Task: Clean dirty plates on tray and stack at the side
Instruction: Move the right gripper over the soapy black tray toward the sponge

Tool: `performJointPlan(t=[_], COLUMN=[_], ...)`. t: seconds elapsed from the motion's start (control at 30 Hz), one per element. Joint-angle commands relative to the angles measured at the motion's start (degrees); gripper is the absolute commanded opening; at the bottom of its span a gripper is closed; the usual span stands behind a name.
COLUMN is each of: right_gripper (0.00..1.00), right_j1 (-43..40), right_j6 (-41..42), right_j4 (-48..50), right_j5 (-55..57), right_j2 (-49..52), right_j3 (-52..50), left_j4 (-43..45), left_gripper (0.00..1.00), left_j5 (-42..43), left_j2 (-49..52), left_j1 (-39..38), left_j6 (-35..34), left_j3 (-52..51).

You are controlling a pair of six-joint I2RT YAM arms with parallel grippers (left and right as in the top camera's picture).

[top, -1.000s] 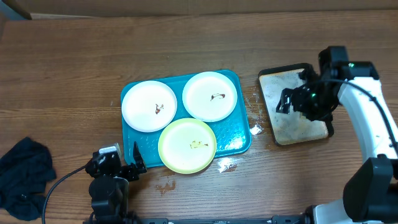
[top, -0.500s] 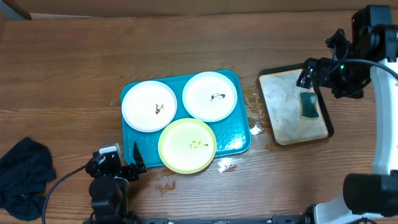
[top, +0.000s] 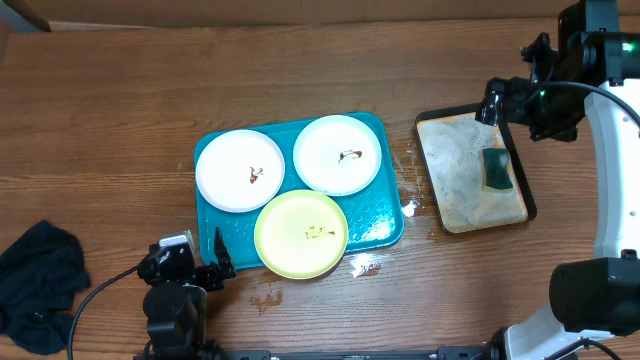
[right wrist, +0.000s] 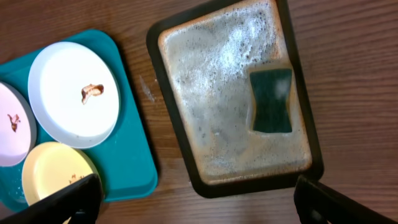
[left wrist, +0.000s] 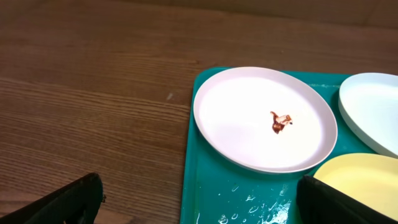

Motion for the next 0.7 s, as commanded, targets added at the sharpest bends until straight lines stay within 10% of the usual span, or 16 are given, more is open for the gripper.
performJointPlan(t=[0.0,0.13,0.3,0.43,0.67], right_gripper=[1.0,1.0,0.71,0.97,0.86], right_j1=[-0.22,-0.22,-0.5,-1.75,-6.08], right_j6=[-0.02,0.07,1.79,2.23,-1.36], right_j4=[2.03,4.74,10.82,16.98,30.4], right_j5=[0.72,1.07,4.7,5.03,-2.43], right_j2=[-0.04,0.76,1.05,1.05,1.07], right_j3=[-2.08,-7.13,-16.33,-24.33,-36.44], left_j4=[0.0,0.0,0.0,0.0,0.0], left_gripper=[1.0,1.0,1.0,1.0,1.0], left_j5=[0.57,0.57,0.57,0.57,0.57], left_j2=[-0.59,-0.59,-0.59,-0.59,-0.59], left_j1=[0.33,0.33,0.33,0.33,0.33], left_j6=[1.53,1.53,1.53,1.53,1.53], left_j3=[-0.31,-0.31,-0.31,-0.31,-0.31])
